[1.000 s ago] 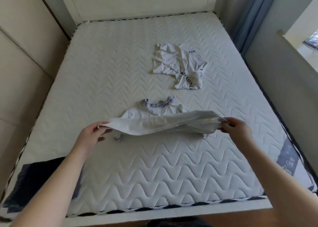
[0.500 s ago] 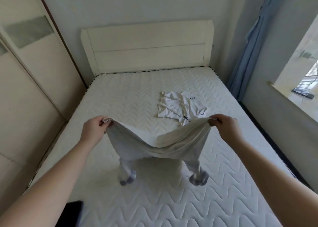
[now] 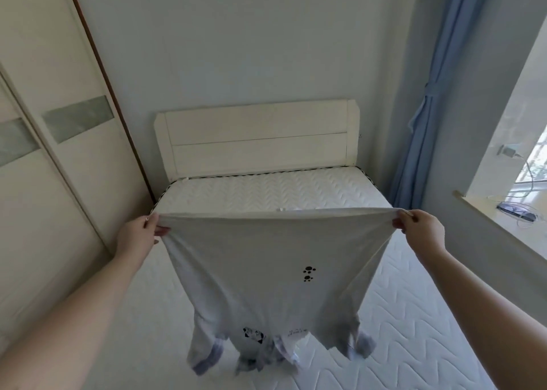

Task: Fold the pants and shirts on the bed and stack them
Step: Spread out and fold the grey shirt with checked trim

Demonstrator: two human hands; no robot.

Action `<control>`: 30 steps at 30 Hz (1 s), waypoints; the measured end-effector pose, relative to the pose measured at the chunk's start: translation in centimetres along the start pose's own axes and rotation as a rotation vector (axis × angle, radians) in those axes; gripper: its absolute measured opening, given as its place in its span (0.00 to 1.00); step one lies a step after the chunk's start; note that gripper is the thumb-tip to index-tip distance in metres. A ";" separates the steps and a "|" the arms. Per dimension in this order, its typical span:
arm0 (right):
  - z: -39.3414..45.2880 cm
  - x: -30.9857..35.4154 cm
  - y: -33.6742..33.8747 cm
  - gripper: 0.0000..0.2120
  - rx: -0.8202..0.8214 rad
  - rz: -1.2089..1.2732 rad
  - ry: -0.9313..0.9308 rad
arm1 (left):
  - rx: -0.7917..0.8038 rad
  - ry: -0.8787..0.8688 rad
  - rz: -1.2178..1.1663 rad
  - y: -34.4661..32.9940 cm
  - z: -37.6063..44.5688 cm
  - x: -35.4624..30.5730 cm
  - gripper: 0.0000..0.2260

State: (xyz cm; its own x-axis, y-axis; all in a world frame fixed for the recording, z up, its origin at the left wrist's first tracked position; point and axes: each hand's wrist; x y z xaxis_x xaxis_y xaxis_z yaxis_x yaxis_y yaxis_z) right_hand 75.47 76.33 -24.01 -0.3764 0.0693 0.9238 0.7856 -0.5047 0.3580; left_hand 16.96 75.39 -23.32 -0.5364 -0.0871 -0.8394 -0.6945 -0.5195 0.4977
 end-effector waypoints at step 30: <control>14.4 6.2 -7.3 0.10 0.160 0.357 -0.137 | 0.120 0.035 -0.235 -4.5 13.3 -9.2 0.16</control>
State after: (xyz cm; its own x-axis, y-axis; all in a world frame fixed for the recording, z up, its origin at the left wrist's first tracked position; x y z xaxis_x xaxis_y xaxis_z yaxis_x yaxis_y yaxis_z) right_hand 74.44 92.85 -18.95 -0.0062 0.0332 0.9994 0.9256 -0.3780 0.0183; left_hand 18.60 89.84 -14.89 -0.3383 -0.0061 -0.9410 -0.8513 -0.4243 0.3088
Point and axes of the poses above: each hand's wrist, its own z-axis towards the middle knuckle, its own y-axis out of the back of the hand, x = y × z, and after that the axes turned 4 degrees about z, right-handed
